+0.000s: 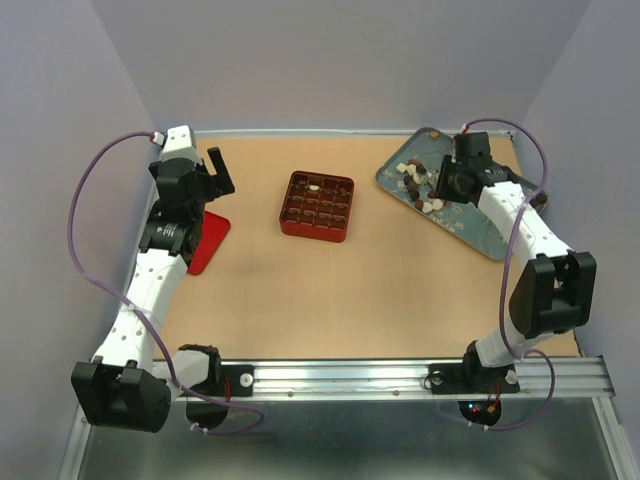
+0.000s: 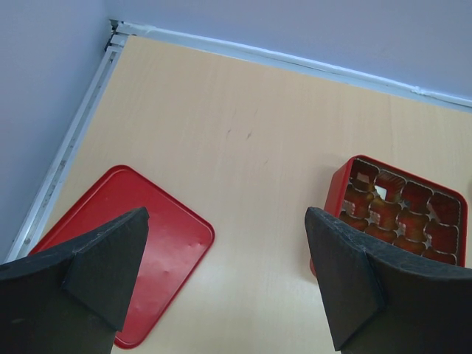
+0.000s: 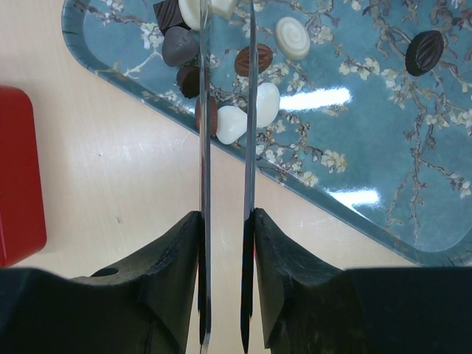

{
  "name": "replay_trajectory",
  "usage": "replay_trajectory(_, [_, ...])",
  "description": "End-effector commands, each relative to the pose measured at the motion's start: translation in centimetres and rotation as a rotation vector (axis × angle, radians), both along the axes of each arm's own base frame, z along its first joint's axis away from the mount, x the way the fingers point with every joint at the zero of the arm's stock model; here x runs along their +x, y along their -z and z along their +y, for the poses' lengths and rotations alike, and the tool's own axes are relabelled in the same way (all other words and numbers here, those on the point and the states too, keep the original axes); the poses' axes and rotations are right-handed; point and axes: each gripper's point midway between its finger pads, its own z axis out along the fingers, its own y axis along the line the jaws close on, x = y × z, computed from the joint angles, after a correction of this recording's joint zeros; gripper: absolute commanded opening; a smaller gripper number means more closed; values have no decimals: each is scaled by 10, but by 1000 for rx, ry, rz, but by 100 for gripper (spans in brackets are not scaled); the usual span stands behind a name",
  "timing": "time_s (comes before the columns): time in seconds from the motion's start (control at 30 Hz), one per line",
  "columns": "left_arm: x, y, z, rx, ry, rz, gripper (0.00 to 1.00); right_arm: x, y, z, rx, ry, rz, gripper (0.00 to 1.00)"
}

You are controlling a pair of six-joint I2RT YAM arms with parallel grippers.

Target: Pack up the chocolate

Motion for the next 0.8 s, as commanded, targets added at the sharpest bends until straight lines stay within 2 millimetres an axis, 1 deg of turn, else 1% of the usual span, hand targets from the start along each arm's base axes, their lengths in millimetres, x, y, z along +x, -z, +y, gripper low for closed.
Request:
replay_trajectory(0.0, [-1, -23, 3, 7, -12, -74, 99, 15, -14, 3, 18, 10, -68, 39])
replay_trajectory(0.3, [-1, -21, 3, 7, -12, -69, 99, 22, -10, 9, 49, 1, -63, 39])
replay_trajectory(0.5, [-1, -21, 3, 9, -13, -69, 99, 23, -15, 10, 54, 2, -75, 40])
replay_trajectory(0.6, [0, -20, 3, 11, -14, -66, 99, 25, -9, 9, 45, 6, -62, 41])
replay_trajectory(0.77, [-1, -19, 4, 13, -19, -63, 99, 30, 0, 10, 45, 9, -44, 41])
